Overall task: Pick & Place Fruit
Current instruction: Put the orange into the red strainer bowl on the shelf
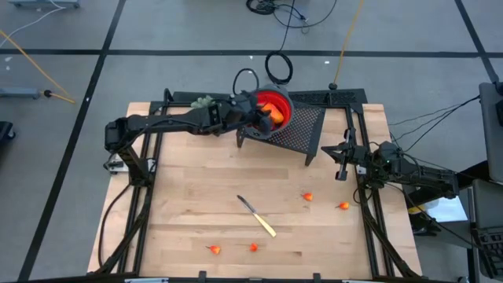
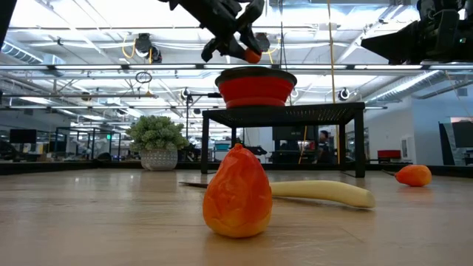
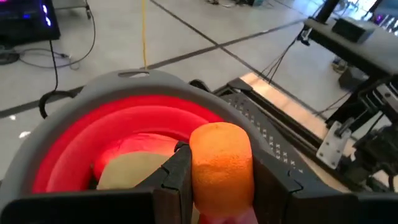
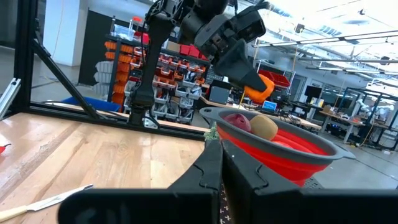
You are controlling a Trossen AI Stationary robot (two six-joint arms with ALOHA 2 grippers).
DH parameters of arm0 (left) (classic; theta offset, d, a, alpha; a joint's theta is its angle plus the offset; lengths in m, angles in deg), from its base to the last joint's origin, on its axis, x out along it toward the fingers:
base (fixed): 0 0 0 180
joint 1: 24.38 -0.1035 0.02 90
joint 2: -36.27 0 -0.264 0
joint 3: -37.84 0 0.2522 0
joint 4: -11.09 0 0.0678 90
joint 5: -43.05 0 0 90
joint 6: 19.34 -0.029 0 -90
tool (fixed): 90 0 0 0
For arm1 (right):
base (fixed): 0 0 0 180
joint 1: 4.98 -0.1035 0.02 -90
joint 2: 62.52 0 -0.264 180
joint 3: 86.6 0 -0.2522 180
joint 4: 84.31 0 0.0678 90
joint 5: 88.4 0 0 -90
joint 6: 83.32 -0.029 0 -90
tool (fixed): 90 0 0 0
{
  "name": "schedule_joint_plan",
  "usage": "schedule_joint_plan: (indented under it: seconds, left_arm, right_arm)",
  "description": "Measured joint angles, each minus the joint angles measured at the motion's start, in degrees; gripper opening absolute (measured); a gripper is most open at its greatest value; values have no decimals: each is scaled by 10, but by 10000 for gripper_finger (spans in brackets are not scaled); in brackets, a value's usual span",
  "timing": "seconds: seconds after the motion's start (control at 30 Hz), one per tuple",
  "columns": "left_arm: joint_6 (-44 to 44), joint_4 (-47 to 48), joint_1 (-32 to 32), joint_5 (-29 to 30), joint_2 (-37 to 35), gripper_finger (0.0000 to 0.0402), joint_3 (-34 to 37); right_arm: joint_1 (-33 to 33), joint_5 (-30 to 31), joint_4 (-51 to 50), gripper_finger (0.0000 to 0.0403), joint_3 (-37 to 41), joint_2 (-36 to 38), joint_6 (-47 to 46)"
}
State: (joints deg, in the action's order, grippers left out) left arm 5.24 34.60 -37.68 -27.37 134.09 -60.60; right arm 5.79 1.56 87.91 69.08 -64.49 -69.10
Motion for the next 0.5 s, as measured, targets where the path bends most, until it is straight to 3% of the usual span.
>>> schedule_joint_plan:
  seconds: [0.33, 0.5]
  left_arm:
    - [-69, 213, 15, 30, 0, 115, -110]
    - [-65, 248, 14, 20, 0, 115, -119]
  right_arm:
    - [0, 0, 0, 0, 0, 0, 0]
    - [0, 0, 0, 0, 0, 0, 0]
